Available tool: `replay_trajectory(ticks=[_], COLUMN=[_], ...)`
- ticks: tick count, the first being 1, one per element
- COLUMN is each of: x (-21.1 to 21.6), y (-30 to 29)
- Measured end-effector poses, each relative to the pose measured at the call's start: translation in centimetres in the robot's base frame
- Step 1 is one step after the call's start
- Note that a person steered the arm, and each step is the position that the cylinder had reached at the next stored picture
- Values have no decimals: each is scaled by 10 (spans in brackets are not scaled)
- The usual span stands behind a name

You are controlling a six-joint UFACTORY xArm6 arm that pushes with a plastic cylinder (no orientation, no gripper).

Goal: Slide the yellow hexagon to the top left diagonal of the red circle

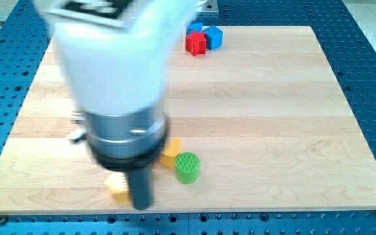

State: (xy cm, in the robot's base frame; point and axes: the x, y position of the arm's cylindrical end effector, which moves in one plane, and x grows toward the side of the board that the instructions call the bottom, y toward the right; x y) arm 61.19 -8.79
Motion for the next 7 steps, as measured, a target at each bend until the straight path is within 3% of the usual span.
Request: replay_trajectory(ticks=[1, 2, 4, 5, 6, 7], x=[-2, 6, -73, -120, -132, -88], y=[-74, -89, -79, -21, 95, 190])
